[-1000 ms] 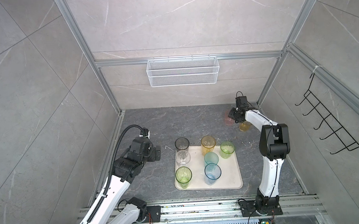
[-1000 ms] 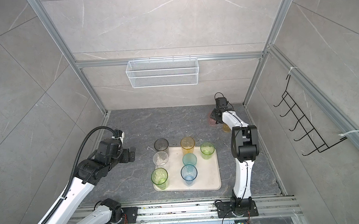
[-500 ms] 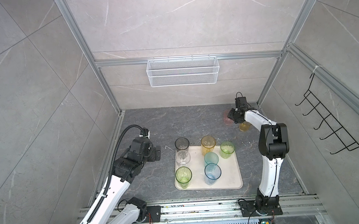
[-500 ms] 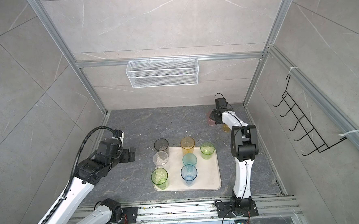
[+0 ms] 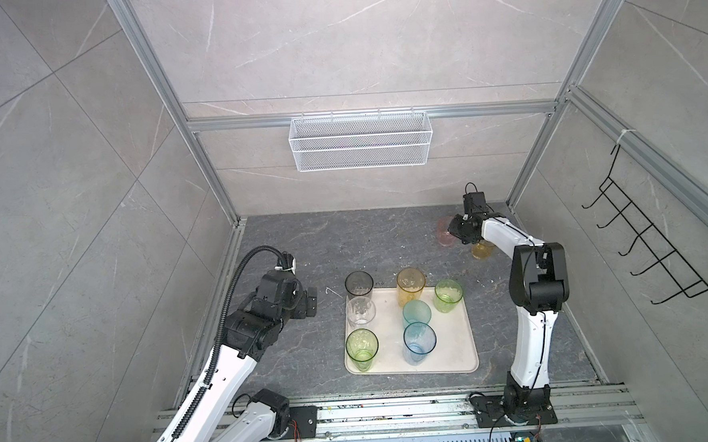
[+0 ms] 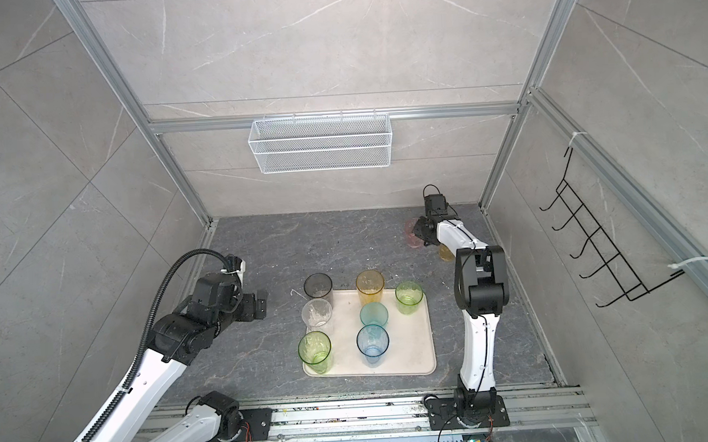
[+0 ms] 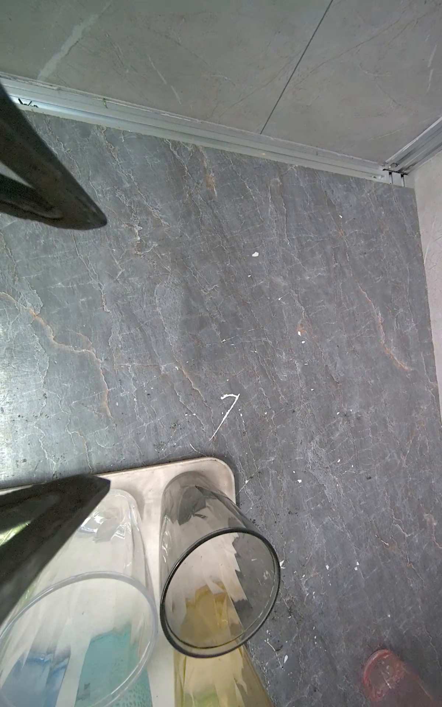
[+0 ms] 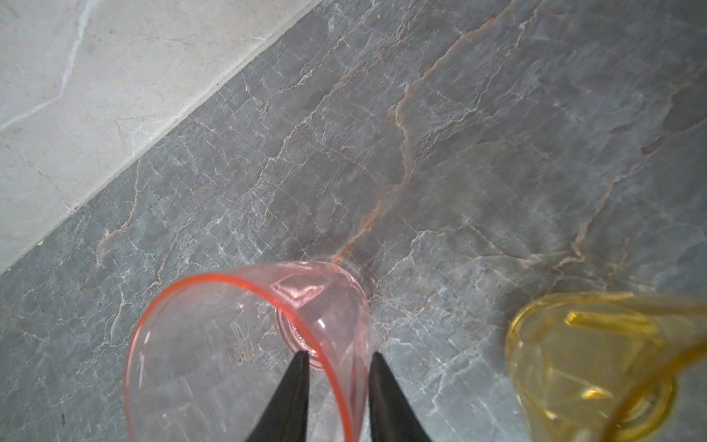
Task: Place the glasses into the tray
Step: 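Lower the right gripper and close it on the pink cup's rim, then lift the pink cup off the table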
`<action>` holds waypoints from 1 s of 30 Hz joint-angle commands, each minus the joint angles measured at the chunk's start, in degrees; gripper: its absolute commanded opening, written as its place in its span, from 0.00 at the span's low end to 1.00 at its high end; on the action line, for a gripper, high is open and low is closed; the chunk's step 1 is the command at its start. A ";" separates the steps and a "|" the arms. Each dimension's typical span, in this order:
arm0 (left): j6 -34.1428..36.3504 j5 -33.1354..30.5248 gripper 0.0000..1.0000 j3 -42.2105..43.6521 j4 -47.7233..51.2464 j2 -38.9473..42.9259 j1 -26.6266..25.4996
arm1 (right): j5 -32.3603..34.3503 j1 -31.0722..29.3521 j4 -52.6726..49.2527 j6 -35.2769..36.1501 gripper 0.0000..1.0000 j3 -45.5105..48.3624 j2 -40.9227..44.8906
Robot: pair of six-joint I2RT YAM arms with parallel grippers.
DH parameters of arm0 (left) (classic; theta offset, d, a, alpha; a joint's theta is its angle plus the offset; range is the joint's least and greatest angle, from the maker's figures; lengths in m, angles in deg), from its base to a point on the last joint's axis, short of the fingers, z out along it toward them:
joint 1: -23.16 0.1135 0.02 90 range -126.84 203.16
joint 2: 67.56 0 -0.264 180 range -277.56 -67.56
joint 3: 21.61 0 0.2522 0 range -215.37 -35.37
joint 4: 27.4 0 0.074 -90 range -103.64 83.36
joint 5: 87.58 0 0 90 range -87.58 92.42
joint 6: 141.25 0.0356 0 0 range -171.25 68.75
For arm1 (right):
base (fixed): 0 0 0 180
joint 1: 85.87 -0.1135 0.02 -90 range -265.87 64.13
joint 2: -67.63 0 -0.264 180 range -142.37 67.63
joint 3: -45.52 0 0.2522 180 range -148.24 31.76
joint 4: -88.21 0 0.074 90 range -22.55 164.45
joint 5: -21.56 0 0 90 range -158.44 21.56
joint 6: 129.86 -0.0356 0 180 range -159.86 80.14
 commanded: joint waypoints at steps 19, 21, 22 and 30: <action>-0.71 -0.68 1.00 -0.15 -0.26 0.51 0.14 | -1.15 0.10 2.00 1.82 0.05 6.23 5.90; -0.73 -0.66 1.00 -0.18 -0.27 0.56 0.14 | -1.07 0.10 2.19 2.08 0.02 7.20 7.26; -0.73 -0.62 1.00 -0.15 -0.26 0.46 0.14 | -1.06 0.19 2.25 2.25 0.01 7.70 8.05; -0.73 -0.59 1.00 -0.17 -0.35 0.49 0.14 | -0.71 0.08 1.29 4.17 0.00 12.01 15.51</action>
